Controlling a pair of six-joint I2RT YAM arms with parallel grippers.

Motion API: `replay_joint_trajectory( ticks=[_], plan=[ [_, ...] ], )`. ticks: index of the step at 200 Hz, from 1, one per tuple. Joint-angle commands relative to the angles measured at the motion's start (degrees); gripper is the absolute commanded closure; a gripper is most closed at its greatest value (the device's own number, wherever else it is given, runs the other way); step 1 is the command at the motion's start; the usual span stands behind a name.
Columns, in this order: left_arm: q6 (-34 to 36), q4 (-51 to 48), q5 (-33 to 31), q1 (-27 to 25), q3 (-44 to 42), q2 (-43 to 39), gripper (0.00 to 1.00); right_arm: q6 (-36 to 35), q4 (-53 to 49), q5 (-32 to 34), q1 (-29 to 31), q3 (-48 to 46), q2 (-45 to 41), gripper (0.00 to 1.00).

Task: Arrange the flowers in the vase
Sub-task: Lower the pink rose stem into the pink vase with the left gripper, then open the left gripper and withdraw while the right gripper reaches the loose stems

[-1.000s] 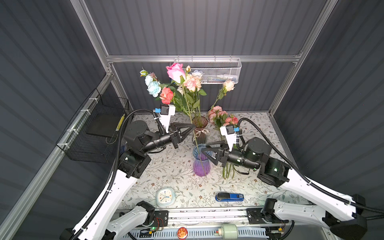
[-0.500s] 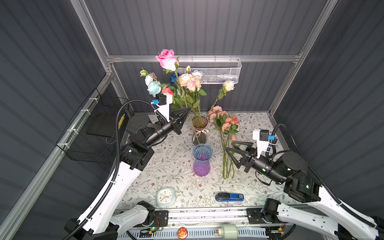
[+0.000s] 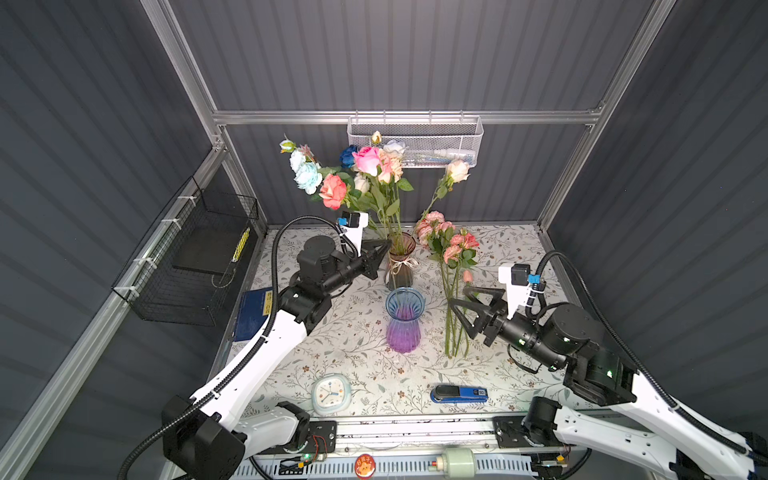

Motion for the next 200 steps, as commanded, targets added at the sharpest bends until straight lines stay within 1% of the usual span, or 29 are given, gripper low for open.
replay_joint_trajectory(
  ticks=[1, 19, 27, 42, 58, 68, 80, 104, 121, 135, 147, 157, 176, 200],
  plan=[
    [-2.0, 1.4, -0.1, -0.7, -3.6, -1.3, 1.0, -1.0, -0.4, 1.4, -0.2, -0.7, 0.4, 0.27],
    [-2.9, 0.0, -0.5, -0.8, -6.2, -1.4, 1.0, -0.8, -0.4, 1.4, -0.4, -0.9, 1.4, 0.26],
    [-3.4, -0.5, -0.8, -0.8, -7.2, -1.5, 0.94, -0.7, -0.5, 1.4, -0.4, -0.9, 1.9, 0.26],
    [-3.8, -2.5, -1.3, -0.9, -7.9, -1.7, 0.76, -0.5, -0.8, 1.4, -0.6, -0.8, 2.8, 0.25],
    [-4.4, -3.9, -2.7, -0.9, -8.6, -3.2, 0.55, -0.3, -0.8, 1.5, -0.7, -1.1, 3.3, 0.24],
    [-5.0, -4.0, -3.5, -1.0, -9.2, -4.6, 0.45, -0.1, -0.6, 1.4, -0.7, -1.4, 3.3, 0.24],
    [-5.6, -4.3, -4.3, -1.0, -9.5, -6.4, 0.38, 0.0, -0.5, 1.5, -0.9, -1.6, 3.3, 0.23],
    [-7.8, -4.4, -5.2, -1.0, -8.9, -10.4, 0.27, 0.1, -0.9, 1.8, -1.3, -1.9, 3.4, 0.22],
    [-9.7, -4.0, -5.9, -0.9, -8.5, -13.4, 0.17, 0.6, -1.4, 2.4, -2.0, -2.6, 3.6, 0.22],
    [-11.1, -3.7, -6.1, -1.0, -8.4, -15.6, 0.09, 1.3, -1.9, 3.4, -3.0, -3.9, 3.7, 0.22],
    [-12.0, -4.1, -6.3, -1.0, -8.3, -17.3, 0.03, 2.2, -2.4, 2.9, -4.9, -5.1, 4.1, 0.23],
    [-12.5, -4.9, -6.4, -0.9, -8.4, -18.6, 0.0, 3.6, -2.9, 1.0, -7.6, -6.1, 4.8, 0.25],
    [-13.3, -6.4, -5.5, -0.9, -9.1, -21.3, 0.0, 7.0, -2.4, -6.1, -15.2, -8.8, 7.2, 0.28],
    [-15.2, -7.2, -5.1, -1.0, -12.1, -25.1, 0.0, 9.5, 0.1, -12.7, -23.1, -12.0, 12.8, 0.37]
  ],
)
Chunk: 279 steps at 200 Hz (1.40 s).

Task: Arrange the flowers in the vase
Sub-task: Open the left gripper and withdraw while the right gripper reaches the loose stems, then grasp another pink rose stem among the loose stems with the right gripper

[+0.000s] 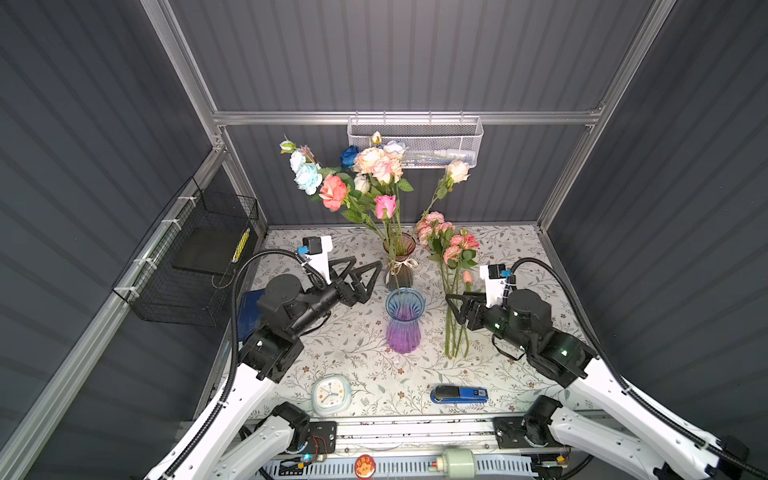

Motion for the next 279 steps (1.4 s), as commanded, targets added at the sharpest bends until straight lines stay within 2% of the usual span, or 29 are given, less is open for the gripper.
replay_joint_trajectory(
  ticks=[1, 38, 84, 103, 173, 232, 246, 279],
  plan=[
    [-2.8, -2.1, 0.4, -0.3, -2.6, -3.7, 0.0, 3.9, 1.5, -7.9, -6.2, -2.9, 4.8, 0.38],
    [-6.1, -3.1, 0.6, -0.2, -9.3, -9.6, 0.0, 1.6, 4.3, -11.6, -12.9, -2.0, 21.0, 0.47],
    [-8.3, -5.4, 1.3, -0.2, -13.6, -12.9, 0.0, -3.9, 5.3, -10.4, -14.3, 8.5, 40.3, 0.57],
    [-8.9, -6.4, 1.6, -0.2, -14.4, -13.5, 0.0, -5.2, 3.9, -7.5, -14.5, 13.2, 45.6, 0.61],
    [-9.6, -7.5, 0.4, -0.2, -16.3, -15.8, 0.0, -9.0, -2.7, -2.0, -15.6, 24.4, 57.2, 0.67],
    [-9.6, -8.4, 0.0, -0.2, -16.5, -15.6, 0.0, -10.1, -4.6, -1.0, -15.8, 27.9, 63.2, 0.72],
    [-9.6, -8.6, 0.1, -0.3, -16.6, -15.7, 0.0, -10.2, -4.7, -1.1, -15.9, 28.3, 64.0, 0.75],
    [-9.8, -9.5, -0.2, -0.2, -16.3, -16.3, 0.0, -10.5, -1.0, -2.3, -15.9, 26.4, 62.8, 0.91]
  ],
)
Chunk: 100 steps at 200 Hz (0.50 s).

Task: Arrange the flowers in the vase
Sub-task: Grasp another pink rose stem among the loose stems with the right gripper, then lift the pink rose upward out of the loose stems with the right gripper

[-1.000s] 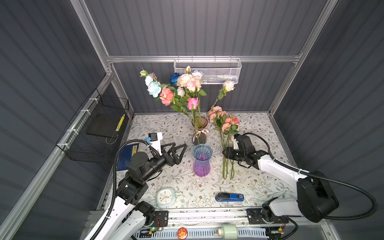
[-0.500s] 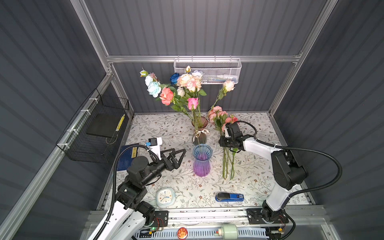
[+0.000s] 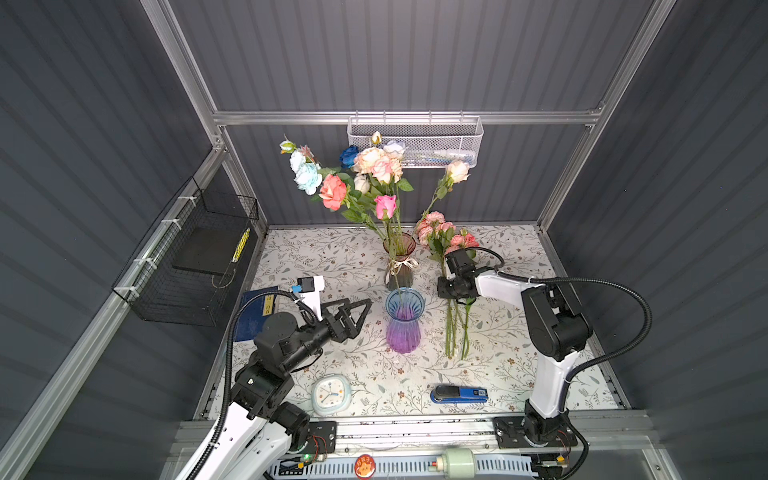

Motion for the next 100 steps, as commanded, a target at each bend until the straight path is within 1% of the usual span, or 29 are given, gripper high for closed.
replay_joint_trajectory(
  ticks=[1, 18, 31, 51, 76, 100],
  plan=[
    [-0.6, -1.2, -0.4, -0.3, -0.6, -1.1, 0.0, -0.6, 2.3, -0.3, -0.3, -0.7, -1.4, 0.91],
    [-0.7, -1.5, -0.5, -0.2, -0.5, -1.3, 0.0, -0.9, 7.4, -2.3, -0.5, -4.1, -4.5, 0.97],
    [-0.7, -1.6, -0.6, -0.3, -0.3, -1.4, 0.0, -0.9, 12.2, -4.2, -0.7, -7.6, -7.7, 1.0],
    [-0.9, -1.5, -0.7, -0.3, -0.4, -1.4, 0.0, 0.5, 19.1, -6.3, -1.5, -13.0, -13.0, 1.0],
    [-1.0, -1.4, -0.7, -0.3, -0.4, -1.5, 0.0, 4.4, 25.1, -8.0, -3.6, -18.7, -18.7, 1.0],
    [-1.1, -1.4, -0.9, -0.2, -0.3, -1.7, 0.0, 6.9, 30.3, -7.7, -5.1, -24.2, -24.5, 1.0]
  ],
)
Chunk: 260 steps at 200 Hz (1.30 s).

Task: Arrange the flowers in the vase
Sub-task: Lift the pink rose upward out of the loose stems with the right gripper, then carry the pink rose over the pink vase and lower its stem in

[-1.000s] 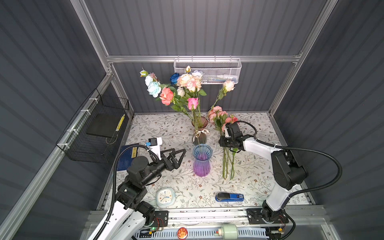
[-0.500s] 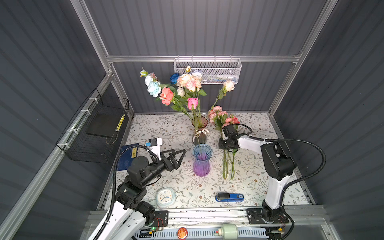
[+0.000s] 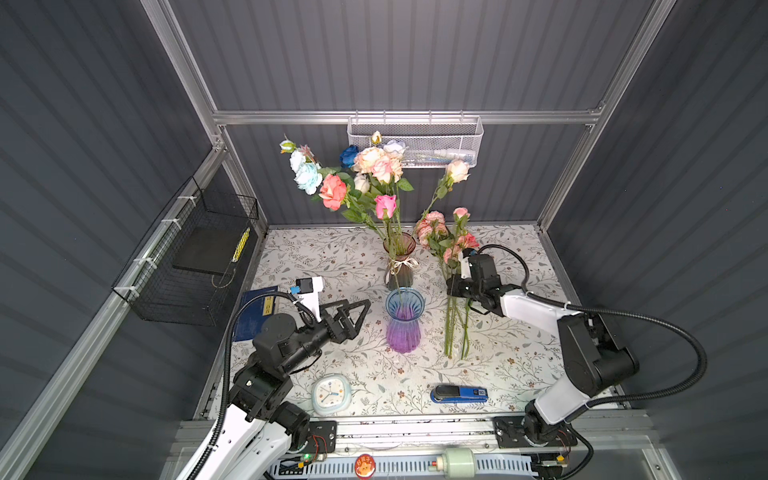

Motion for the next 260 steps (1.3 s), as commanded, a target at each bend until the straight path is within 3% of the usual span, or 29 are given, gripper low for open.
replay_joint_trajectory(
  ticks=[1, 92, 174, 197, 230, 260],
  plan=[
    [-0.4, -0.4, -0.7, -0.2, -0.3, -0.7, 0.0, 3.5, 8.4, -0.8, -1.4, -4.1, -5.0, 1.0],
    [0.6, -1.6, -2.7, -0.3, 1.5, -1.0, 0.0, 1.3, -1.0, 15.0, -1.5, -9.2, -32.5, 1.0],
    [1.7, -3.7, -3.9, -0.2, 2.5, -2.5, 0.0, 4.1, -9.4, 6.7, -0.5, -8.3, -55.4, 1.0],
    [1.8, -3.6, -3.8, -0.2, 2.6, -2.3, 0.0, 4.4, -8.1, -2.0, -0.5, -4.8, -55.9, 1.0],
    [1.7, -3.5, -3.5, -0.2, 2.5, -2.1, 0.0, 5.8, -3.8, -13.0, 2.1, 2.5, -50.0, 1.0],
    [1.6, -3.5, -3.7, -0.2, 2.5, -2.8, 0.0, -0.3, -3.8, -10.5, 12.0, 11.9, -41.8, 1.0]
  ],
)
